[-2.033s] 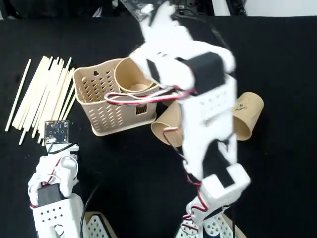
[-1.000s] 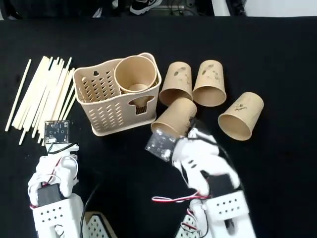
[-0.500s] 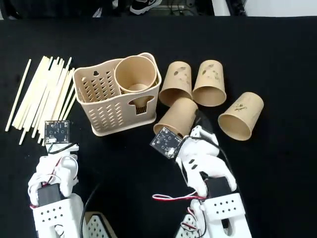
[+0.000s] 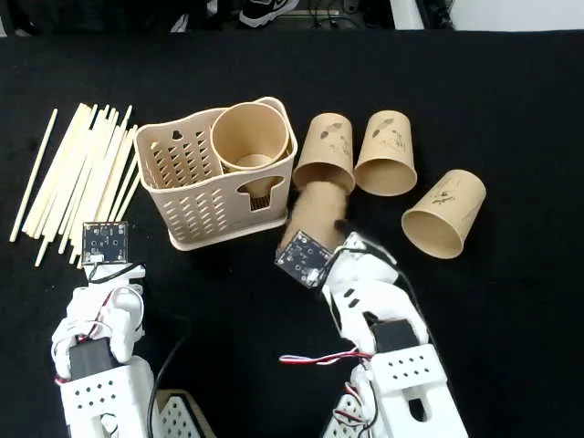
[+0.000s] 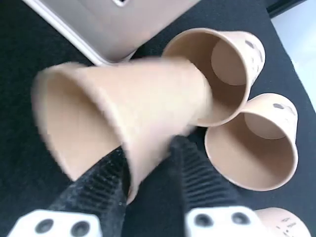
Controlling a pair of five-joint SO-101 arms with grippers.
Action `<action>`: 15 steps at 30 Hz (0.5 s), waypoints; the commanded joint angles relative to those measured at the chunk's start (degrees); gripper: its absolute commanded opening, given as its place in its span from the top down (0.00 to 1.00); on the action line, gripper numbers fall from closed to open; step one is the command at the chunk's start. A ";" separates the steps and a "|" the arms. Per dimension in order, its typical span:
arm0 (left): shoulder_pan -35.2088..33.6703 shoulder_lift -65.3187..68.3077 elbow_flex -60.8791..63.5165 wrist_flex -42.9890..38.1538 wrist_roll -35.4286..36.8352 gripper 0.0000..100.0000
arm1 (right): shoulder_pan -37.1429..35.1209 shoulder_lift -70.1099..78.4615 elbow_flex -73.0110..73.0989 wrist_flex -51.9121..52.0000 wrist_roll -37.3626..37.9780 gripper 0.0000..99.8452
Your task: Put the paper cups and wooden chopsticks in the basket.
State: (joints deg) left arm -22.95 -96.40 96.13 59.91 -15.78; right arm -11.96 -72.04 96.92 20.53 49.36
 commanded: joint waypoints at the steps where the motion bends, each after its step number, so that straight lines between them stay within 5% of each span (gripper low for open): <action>1: 0.48 -0.44 -0.31 -0.79 -0.44 0.97 | 1.58 1.19 -3.91 -0.44 -4.48 0.98; 15: 0.48 -0.44 -0.31 -0.79 -0.44 0.97 | 3.78 1.10 -34.24 37.54 -13.19 0.99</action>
State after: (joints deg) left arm -22.95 -96.40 96.13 59.91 -15.78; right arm -8.62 -70.73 72.31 50.24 38.02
